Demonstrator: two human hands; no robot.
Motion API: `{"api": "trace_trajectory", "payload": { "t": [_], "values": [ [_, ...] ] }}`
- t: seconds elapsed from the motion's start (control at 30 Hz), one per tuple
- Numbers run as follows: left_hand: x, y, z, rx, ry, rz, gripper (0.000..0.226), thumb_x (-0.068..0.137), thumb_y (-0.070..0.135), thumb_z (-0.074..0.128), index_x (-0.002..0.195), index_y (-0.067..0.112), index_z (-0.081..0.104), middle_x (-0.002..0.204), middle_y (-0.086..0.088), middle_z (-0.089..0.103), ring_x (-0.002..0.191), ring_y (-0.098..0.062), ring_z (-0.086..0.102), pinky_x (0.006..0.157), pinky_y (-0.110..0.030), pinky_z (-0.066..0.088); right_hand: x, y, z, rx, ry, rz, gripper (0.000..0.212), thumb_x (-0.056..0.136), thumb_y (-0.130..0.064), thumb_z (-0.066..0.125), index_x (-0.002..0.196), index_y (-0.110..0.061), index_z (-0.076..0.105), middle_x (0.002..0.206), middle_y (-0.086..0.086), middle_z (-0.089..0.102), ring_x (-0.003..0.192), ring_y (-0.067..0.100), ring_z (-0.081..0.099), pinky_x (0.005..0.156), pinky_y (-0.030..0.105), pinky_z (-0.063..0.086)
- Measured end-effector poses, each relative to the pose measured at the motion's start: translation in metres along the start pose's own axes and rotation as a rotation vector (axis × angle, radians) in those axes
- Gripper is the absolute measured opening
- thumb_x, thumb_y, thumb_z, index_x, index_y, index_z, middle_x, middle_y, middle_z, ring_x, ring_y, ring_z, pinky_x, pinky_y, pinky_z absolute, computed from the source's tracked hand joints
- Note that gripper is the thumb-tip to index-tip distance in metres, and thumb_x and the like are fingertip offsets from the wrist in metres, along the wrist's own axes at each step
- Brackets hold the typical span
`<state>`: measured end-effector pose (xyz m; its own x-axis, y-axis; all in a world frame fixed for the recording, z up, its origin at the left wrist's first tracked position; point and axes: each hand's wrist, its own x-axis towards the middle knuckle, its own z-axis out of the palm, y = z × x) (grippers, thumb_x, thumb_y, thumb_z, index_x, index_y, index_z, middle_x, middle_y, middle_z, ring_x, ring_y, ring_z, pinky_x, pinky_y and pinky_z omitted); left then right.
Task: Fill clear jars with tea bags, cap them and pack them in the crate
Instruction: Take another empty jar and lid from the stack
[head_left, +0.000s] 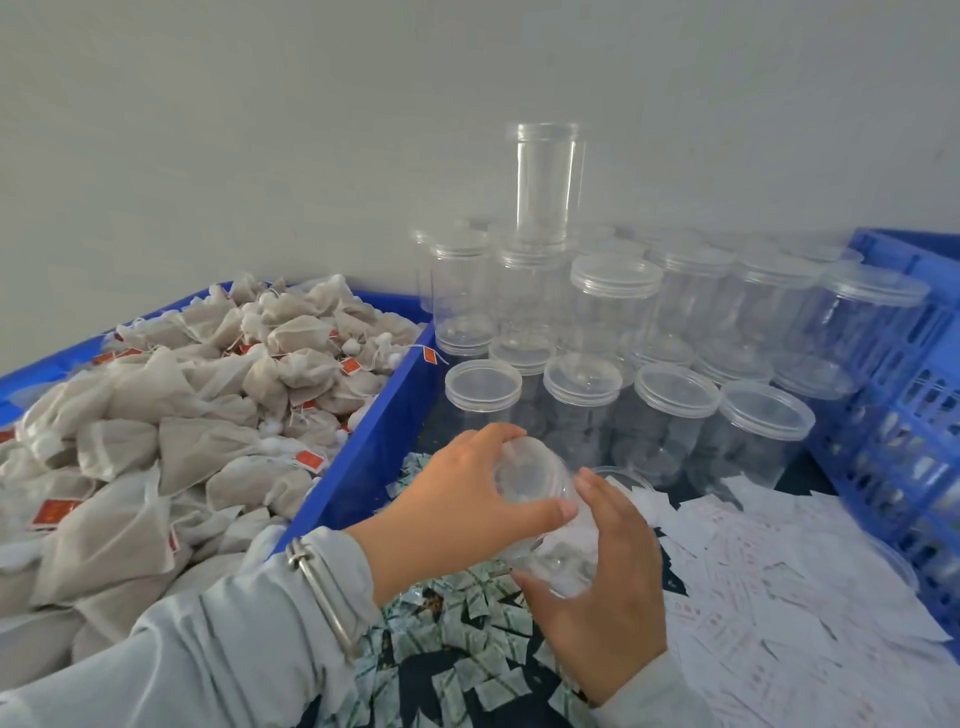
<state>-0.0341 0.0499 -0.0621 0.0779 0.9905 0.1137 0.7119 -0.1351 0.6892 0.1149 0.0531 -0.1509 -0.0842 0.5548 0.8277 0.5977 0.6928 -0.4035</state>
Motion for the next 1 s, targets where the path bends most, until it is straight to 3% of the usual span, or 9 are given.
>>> {"api": "trace_trajectory", "payload": {
  "t": [0.13,0.33,0.47,0.63,0.73,0.8,0.87,1.0],
  "values": [
    [0.001,-0.001,0.0,0.037,-0.032,-0.084,0.081,0.066,0.072,0.062,0.134,0.033,0.04,0.125,0.012,0.049,0.105,-0.004,0.048,0.081,-0.018,0.036,0.0,0.01,0.0,-0.112,-0.001,-0.084,0.079,0.071,-0.048,0.067,0.134,-0.01,0.038,0.133,0.002,0.044,0.122,0.02,0.045,0.098,0.047,0.037],
    [-0.001,0.006,-0.003,-0.166,-0.113,-0.265,0.082,0.064,0.082,0.052,0.122,0.024,0.048,0.105,0.006,0.056,0.09,-0.009,0.06,0.055,-0.021,0.053,0.002,0.017,-0.004,-0.257,-0.022,-0.192,0.071,0.074,-0.04,0.064,0.136,-0.016,0.039,0.138,-0.001,0.042,0.129,0.019,0.042,0.111,0.055,0.022],
    [-0.001,0.009,-0.001,-0.283,-0.127,-0.365,0.07,0.075,0.072,0.053,0.118,0.017,0.049,0.107,-0.002,0.053,0.091,-0.02,0.061,0.064,-0.041,0.06,0.002,0.016,-0.005,-0.273,-0.043,-0.189,0.067,0.075,-0.036,0.061,0.135,-0.016,0.039,0.138,0.0,0.042,0.129,0.021,0.041,0.111,0.056,0.017],
    [-0.001,0.013,-0.001,-0.415,-0.144,-0.479,0.07,0.08,0.063,0.055,0.13,0.015,0.044,0.12,-0.005,0.048,0.102,-0.032,0.058,0.07,-0.047,0.059,0.003,0.014,-0.005,-0.326,-0.026,-0.219,0.075,0.063,-0.024,0.076,0.131,-0.016,0.044,0.13,0.005,0.056,0.128,0.022,0.043,0.111,0.054,0.017],
    [-0.002,0.013,-0.004,-0.583,-0.193,-0.555,0.064,0.081,0.064,0.053,0.122,0.015,0.05,0.111,-0.011,0.058,0.087,-0.034,0.068,0.066,-0.044,0.06,0.004,0.014,-0.006,-0.342,0.003,-0.235,0.073,0.066,-0.02,0.077,0.131,-0.016,0.043,0.133,0.004,0.053,0.128,0.022,0.041,0.112,0.052,0.016],
    [-0.002,0.01,-0.013,-0.774,-0.221,-0.65,0.068,0.081,0.067,0.049,0.121,0.012,0.047,0.104,-0.018,0.059,0.07,-0.035,0.07,0.056,-0.037,0.059,0.005,0.022,-0.011,-0.375,0.067,-0.137,0.087,0.057,-0.016,0.087,0.132,-0.014,0.041,0.135,0.005,0.045,0.128,0.024,0.039,0.113,0.048,0.014],
    [0.001,0.002,-0.024,-0.889,-0.206,-0.709,0.074,0.082,0.067,0.048,0.126,0.008,0.041,0.112,-0.023,0.054,0.071,-0.04,0.069,0.05,-0.033,0.056,0.009,0.034,-0.019,-0.364,0.13,0.044,0.105,0.045,-0.015,0.094,0.133,-0.013,0.038,0.136,0.007,0.042,0.127,0.025,0.037,0.113,0.047,0.013],
    [0.011,-0.013,-0.036,-0.938,-0.116,-0.751,0.068,0.085,0.066,0.043,0.115,0.005,0.053,0.108,-0.021,0.064,0.082,-0.034,0.067,0.06,-0.038,0.053,0.012,0.043,-0.024,-0.274,0.167,0.254,0.108,0.046,-0.015,0.094,0.135,-0.017,0.034,0.135,0.017,0.05,0.128,0.023,0.033,0.11,0.047,0.014]
  ]
}}
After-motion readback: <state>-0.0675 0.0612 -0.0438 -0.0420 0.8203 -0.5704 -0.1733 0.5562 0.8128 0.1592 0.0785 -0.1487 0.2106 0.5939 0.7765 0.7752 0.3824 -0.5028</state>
